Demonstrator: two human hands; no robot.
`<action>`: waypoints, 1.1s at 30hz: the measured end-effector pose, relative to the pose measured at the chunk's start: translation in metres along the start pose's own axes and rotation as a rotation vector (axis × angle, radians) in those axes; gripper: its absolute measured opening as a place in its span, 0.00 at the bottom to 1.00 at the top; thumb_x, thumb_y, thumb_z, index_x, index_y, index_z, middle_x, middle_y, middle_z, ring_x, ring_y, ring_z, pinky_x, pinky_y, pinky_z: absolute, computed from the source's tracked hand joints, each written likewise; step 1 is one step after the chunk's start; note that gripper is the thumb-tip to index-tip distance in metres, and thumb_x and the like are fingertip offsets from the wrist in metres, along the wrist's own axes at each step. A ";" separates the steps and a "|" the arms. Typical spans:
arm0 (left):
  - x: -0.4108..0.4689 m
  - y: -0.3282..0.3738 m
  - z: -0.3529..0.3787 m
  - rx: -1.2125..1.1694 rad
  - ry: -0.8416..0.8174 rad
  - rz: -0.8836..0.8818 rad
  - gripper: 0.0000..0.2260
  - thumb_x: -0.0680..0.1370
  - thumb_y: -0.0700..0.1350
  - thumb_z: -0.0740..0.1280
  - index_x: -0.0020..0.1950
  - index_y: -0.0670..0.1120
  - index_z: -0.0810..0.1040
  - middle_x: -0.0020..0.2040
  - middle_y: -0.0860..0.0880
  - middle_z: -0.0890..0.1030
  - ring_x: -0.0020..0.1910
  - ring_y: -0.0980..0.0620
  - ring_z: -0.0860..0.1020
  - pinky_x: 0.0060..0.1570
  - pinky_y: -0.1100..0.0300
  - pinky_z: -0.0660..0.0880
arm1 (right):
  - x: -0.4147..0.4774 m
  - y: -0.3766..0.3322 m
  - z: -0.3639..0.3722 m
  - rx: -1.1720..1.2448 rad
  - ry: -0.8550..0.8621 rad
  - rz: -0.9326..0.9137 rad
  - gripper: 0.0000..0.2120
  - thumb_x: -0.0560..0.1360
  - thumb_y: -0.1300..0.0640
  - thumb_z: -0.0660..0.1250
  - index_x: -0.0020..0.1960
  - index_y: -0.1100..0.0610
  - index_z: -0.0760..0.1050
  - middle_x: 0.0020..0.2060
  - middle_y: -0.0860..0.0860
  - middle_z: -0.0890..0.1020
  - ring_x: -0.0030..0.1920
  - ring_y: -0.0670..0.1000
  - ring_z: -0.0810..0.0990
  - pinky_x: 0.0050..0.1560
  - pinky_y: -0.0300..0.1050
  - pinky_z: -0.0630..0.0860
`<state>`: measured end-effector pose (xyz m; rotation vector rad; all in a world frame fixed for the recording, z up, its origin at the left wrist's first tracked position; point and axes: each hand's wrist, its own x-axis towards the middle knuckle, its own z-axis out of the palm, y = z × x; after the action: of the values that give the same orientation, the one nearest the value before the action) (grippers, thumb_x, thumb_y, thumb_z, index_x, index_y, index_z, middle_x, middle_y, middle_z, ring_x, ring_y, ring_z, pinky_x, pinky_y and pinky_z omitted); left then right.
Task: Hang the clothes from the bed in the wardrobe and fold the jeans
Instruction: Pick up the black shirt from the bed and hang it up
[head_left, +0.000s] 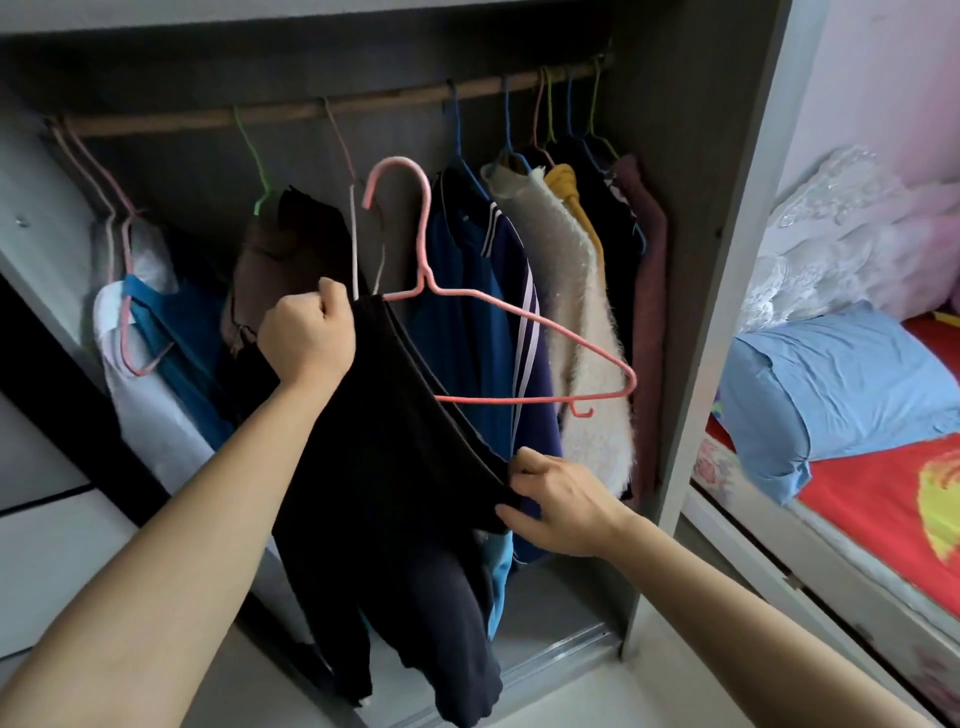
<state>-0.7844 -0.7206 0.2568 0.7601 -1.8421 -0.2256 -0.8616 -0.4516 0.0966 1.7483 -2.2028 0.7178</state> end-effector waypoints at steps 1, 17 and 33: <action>0.002 -0.007 0.000 0.006 -0.005 -0.022 0.23 0.80 0.49 0.57 0.36 0.34 0.80 0.35 0.33 0.79 0.35 0.33 0.76 0.35 0.53 0.63 | -0.001 -0.003 -0.003 0.007 -0.010 -0.017 0.16 0.77 0.46 0.66 0.38 0.58 0.75 0.49 0.51 0.78 0.40 0.53 0.77 0.39 0.47 0.74; 0.006 -0.059 0.001 -0.045 -0.128 -0.184 0.23 0.77 0.50 0.59 0.39 0.30 0.79 0.33 0.33 0.78 0.36 0.36 0.76 0.39 0.54 0.64 | -0.001 0.032 -0.065 -0.057 0.337 0.109 0.17 0.80 0.46 0.62 0.41 0.59 0.74 0.33 0.49 0.73 0.32 0.53 0.73 0.31 0.49 0.73; -0.002 -0.057 0.011 0.051 -0.185 0.087 0.27 0.76 0.52 0.53 0.35 0.31 0.79 0.32 0.31 0.77 0.34 0.32 0.76 0.36 0.51 0.67 | -0.014 0.039 -0.079 -0.085 0.319 0.118 0.15 0.79 0.50 0.67 0.40 0.60 0.75 0.31 0.50 0.71 0.31 0.53 0.72 0.32 0.50 0.73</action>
<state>-0.7709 -0.7658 0.2228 0.7115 -2.0583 -0.1993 -0.9043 -0.3933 0.1482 1.3650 -2.0949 0.8501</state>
